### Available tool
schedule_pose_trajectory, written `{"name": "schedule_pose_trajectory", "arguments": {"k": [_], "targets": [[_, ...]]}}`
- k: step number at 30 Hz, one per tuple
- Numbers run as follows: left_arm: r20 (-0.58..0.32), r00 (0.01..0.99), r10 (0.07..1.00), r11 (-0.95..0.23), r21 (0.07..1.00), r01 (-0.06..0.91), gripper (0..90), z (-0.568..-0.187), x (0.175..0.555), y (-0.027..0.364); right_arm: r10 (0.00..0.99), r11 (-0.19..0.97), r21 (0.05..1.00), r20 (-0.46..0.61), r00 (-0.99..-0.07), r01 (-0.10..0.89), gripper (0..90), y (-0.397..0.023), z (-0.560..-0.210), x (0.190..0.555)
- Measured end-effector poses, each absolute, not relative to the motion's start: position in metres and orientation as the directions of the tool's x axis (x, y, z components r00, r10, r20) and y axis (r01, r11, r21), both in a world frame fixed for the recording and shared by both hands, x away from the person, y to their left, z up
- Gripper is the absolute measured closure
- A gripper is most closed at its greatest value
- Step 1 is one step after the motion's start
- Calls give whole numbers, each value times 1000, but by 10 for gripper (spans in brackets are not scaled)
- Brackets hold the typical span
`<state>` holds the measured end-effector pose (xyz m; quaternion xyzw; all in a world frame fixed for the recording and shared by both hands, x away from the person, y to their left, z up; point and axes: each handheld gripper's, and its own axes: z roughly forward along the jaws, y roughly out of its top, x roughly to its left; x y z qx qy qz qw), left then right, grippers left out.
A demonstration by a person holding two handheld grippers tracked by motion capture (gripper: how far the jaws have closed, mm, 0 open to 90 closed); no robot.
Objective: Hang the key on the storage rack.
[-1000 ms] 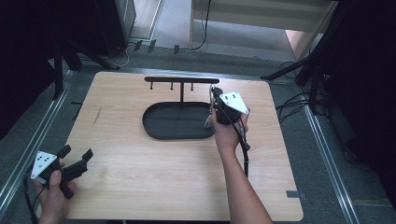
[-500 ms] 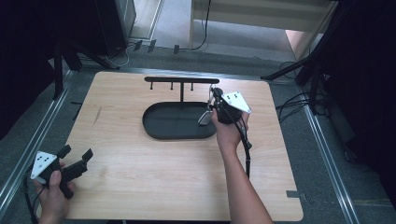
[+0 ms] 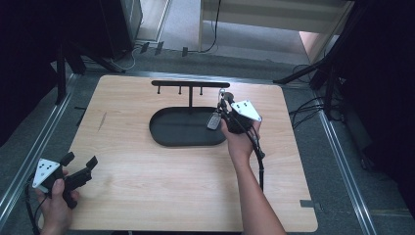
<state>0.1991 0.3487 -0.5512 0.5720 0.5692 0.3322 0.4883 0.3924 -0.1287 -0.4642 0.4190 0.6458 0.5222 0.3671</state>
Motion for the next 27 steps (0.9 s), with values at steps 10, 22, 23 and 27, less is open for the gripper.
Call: {"name": "schedule_pose_trajectory", "arguments": {"k": [10, 22, 23, 27], "targets": [[-172, 131, 976, 122, 937, 327, 143, -551, 199, 348, 927, 146, 977, -81, -366, 155, 396, -137, -472, 379], [-165, 129, 978, 115, 938, 328, 143, -551, 200, 347, 910, 76, 965, 36, -414, 251, 0, -183, -486, 340], [-164, 130, 978, 113, 938, 329, 143, -551, 199, 347, 912, 84, 966, 25, -410, 246, 0, -188, -487, 337], [-162, 127, 978, 113, 937, 330, 143, -551, 200, 347, 923, 85, 963, 21, -383, 257, 0, -208, -495, 325]]}}
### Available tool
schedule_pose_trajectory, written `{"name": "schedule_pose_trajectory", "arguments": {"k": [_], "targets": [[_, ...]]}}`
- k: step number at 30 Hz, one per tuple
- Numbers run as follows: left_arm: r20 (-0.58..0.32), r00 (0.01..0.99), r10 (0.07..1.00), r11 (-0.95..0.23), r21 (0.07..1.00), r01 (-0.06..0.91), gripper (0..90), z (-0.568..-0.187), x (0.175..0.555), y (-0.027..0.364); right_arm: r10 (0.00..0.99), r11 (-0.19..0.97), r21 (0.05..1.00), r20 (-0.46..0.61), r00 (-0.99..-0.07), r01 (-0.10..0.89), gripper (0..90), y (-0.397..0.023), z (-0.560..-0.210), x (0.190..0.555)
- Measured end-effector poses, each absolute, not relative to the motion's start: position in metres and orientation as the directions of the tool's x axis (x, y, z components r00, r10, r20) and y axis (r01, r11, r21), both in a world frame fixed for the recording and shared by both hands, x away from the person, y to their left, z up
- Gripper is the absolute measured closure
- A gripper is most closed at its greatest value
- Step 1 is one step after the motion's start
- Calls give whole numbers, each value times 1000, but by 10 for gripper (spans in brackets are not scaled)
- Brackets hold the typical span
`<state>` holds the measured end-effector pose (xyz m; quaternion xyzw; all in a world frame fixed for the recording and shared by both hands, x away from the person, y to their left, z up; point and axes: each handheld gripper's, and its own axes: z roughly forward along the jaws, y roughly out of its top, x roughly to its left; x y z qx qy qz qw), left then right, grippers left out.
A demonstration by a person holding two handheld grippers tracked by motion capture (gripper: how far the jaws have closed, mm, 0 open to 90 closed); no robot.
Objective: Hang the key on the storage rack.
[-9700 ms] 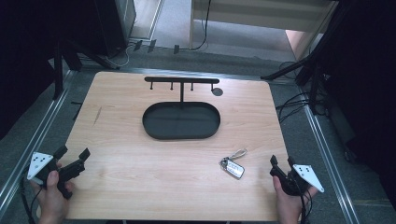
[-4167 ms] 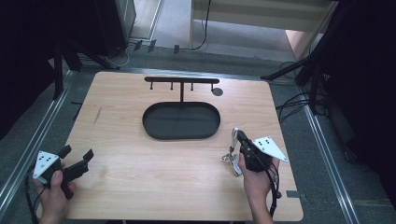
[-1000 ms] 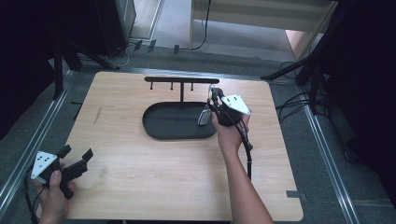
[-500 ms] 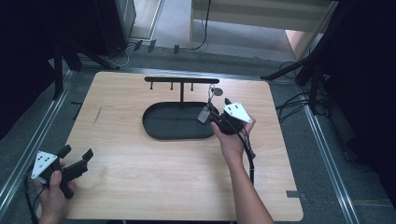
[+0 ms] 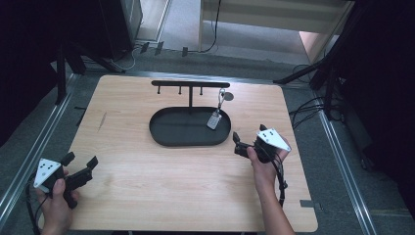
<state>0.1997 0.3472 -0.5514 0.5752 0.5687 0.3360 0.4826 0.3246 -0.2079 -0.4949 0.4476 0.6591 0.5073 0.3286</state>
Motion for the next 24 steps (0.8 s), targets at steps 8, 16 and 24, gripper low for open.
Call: {"name": "schedule_pose_trajectory", "arguments": {"k": [8, 16, 24], "targets": [[-160, 125, 979, 111, 938, 329, 143, -552, 200, 347, 936, 82, 953, 27, -352, 290, 0, -248, -513, 300], [-155, 121, 980, 108, 938, 331, 143, -552, 200, 346, 946, 60, 947, 47, -321, 316, 0, -287, -528, 274], [-151, 117, 982, 104, 938, 332, 143, -552, 199, 346, 956, 49, 942, 51, -287, 332, 0, -318, -537, 248]]}}
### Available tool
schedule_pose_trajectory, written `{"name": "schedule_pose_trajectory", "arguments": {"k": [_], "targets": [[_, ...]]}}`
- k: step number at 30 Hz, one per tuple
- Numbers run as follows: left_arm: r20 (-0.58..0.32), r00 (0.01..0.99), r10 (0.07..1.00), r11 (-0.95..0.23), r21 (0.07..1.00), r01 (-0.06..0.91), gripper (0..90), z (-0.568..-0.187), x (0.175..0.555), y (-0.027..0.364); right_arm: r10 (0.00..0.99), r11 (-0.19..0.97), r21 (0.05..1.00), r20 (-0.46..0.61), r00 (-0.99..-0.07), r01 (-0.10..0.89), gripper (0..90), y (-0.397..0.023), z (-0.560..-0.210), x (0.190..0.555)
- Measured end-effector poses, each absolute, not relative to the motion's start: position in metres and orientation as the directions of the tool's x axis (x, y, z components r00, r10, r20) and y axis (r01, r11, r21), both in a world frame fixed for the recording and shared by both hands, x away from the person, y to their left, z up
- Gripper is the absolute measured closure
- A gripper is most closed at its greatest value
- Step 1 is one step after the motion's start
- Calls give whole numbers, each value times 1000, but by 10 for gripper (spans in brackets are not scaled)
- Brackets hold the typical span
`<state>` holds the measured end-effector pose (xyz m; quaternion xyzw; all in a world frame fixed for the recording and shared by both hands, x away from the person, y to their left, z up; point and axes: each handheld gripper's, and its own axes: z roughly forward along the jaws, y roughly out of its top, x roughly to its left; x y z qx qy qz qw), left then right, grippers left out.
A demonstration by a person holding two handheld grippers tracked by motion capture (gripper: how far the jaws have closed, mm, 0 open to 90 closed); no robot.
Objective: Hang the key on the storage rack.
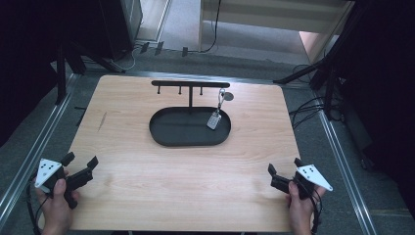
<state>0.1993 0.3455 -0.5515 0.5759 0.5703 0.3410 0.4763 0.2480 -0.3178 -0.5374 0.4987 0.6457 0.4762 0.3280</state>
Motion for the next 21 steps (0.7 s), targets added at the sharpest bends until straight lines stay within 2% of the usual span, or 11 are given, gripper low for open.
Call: {"name": "schedule_pose_trajectory", "arguments": {"k": [7, 11, 21], "targets": [[-150, 113, 982, 105, 938, 332, 143, -552, 199, 345, 967, 20, 944, 66, -247, 329, 0, -344, -541, 227], [-149, 109, 983, 105, 937, 332, 143, -552, 199, 344, 964, -24, 946, 108, -243, 323, 0, -356, -544, 217], [-141, 98, 985, 100, 937, 334, 142, -552, 199, 344, 961, -35, 952, 116, -251, 305, 0, -358, -546, 210]]}}
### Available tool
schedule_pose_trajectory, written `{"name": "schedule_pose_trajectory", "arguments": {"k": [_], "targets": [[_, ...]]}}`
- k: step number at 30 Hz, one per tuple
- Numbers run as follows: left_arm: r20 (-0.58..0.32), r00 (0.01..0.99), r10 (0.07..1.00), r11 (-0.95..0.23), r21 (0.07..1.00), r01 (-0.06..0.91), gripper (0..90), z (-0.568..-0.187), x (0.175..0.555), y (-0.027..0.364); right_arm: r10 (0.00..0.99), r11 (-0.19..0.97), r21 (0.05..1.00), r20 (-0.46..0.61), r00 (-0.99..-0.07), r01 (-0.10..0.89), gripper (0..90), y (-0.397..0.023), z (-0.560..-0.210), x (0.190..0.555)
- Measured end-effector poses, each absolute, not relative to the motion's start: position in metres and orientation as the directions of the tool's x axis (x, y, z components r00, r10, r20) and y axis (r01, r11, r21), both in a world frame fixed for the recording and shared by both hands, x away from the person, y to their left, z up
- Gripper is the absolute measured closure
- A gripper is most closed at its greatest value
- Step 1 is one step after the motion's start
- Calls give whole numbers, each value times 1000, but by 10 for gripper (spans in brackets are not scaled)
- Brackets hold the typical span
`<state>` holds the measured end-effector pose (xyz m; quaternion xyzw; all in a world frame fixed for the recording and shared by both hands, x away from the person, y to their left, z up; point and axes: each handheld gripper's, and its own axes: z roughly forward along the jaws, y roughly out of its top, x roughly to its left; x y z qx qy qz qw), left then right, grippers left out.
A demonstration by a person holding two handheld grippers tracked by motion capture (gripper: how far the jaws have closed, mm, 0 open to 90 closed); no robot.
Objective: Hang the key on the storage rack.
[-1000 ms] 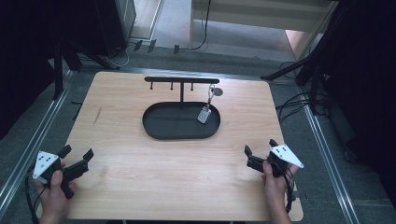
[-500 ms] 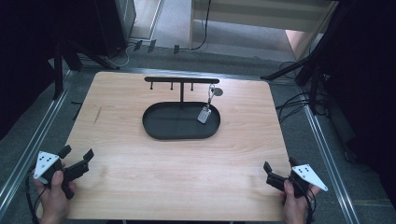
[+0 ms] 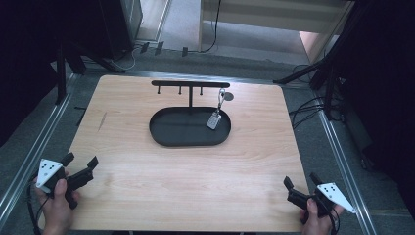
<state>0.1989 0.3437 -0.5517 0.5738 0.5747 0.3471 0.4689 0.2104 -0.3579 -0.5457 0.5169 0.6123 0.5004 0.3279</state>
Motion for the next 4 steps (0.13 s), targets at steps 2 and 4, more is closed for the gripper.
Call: {"name": "schedule_pose_trajectory", "arguments": {"k": [2, 4], "targets": [[-142, 97, 985, 102, 937, 334, 142, -552, 199, 344, 961, -35, 952, 116, -251, 304, 0, -358, -546, 210], [-143, 98, 985, 102, 937, 334, 142, -552, 199, 344, 959, -44, 952, 125, -253, 304, 0, -359, -546, 210]]}}
